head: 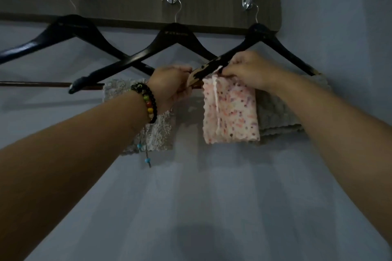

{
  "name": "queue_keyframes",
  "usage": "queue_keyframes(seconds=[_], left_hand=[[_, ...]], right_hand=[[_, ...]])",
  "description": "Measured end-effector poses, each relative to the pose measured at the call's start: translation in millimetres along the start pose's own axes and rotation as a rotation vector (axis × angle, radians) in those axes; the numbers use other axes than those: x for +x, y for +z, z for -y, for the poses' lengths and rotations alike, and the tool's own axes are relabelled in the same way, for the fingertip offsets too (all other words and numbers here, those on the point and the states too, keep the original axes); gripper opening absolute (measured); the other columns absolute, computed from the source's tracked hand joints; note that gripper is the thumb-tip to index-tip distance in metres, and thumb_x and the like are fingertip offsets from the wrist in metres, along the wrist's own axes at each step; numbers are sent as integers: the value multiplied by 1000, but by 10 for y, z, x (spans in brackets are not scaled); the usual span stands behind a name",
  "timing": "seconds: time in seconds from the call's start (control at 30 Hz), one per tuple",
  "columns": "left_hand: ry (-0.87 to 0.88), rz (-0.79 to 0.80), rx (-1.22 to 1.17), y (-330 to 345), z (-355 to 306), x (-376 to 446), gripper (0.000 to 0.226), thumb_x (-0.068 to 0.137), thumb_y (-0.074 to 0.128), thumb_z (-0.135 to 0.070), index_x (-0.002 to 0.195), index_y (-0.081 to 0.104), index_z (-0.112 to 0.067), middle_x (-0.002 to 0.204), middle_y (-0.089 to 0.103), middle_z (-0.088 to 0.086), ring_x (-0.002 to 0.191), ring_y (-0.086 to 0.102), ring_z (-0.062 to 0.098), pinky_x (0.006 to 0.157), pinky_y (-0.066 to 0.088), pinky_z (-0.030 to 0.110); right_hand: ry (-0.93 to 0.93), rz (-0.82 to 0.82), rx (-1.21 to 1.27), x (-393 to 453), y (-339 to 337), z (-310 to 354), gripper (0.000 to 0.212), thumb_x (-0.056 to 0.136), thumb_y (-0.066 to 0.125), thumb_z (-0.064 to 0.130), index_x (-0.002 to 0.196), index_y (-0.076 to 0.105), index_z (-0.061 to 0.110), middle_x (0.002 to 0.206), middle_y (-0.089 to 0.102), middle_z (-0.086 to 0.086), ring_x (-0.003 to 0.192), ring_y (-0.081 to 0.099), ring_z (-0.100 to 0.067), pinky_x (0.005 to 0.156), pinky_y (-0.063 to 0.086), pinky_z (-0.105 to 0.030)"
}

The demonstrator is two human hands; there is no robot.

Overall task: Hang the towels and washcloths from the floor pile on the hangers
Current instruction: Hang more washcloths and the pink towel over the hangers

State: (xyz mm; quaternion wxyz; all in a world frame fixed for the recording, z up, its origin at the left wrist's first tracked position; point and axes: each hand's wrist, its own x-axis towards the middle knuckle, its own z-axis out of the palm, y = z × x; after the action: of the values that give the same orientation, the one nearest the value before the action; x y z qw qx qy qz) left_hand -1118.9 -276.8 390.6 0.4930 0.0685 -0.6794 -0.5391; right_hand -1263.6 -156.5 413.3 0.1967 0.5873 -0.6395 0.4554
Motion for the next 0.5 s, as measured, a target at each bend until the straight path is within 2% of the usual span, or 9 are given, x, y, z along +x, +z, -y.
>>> queue_keyframes(seconds=[0.07,0.13,0.2,0.27,0.37,0.43,0.5], left_hand=[[24,84,56,-2,67,-76,20,97,48,-3,111,60,-10,65,67,-2,51,62,6,52,51,19],[93,143,145,3,120,-133,23,94,53,0,112,60,-13,66,64,-4,50,59,7,52,49,20],[184,158,222,3,141,-169,34,89,55,8,116,60,-13,70,62,-5,48,54,8,48,46,20],[232,152,317,-9,146,-180,47,84,53,15,120,60,-14,83,65,-4,46,52,7,45,44,17],[209,164,420,-39,181,-211,42,84,55,12,121,59,-8,107,64,6,54,58,10,54,54,23],[193,184,476,-72,221,-219,31,85,60,5,116,61,0,105,66,23,66,63,20,68,58,36],[197,182,513,-101,261,-195,24,87,61,1,111,64,3,97,68,27,65,63,19,70,57,39]], right_hand=[[-28,68,0,-54,-10,35,17,91,58,23,84,65,10,76,57,-3,70,54,-8,64,40,-23],[-12,127,-21,-73,-11,81,27,94,52,20,69,59,13,66,54,4,58,53,0,56,40,-13],[35,173,-61,-69,-1,147,28,95,48,19,71,60,11,66,51,4,62,52,-7,56,39,-18],[-16,148,-109,-41,6,140,24,89,52,20,78,63,2,74,51,-2,75,49,-16,65,36,-26],[-37,-76,-38,-57,-4,21,16,83,60,20,78,68,7,77,59,0,74,53,-9,65,40,-23],[-95,-311,-111,-128,25,-69,12,83,61,17,86,70,10,89,63,1,80,56,-8,65,40,-14],[-99,-481,-154,-224,67,-124,12,83,59,15,87,68,9,91,65,-2,83,57,-10,68,42,-17]])
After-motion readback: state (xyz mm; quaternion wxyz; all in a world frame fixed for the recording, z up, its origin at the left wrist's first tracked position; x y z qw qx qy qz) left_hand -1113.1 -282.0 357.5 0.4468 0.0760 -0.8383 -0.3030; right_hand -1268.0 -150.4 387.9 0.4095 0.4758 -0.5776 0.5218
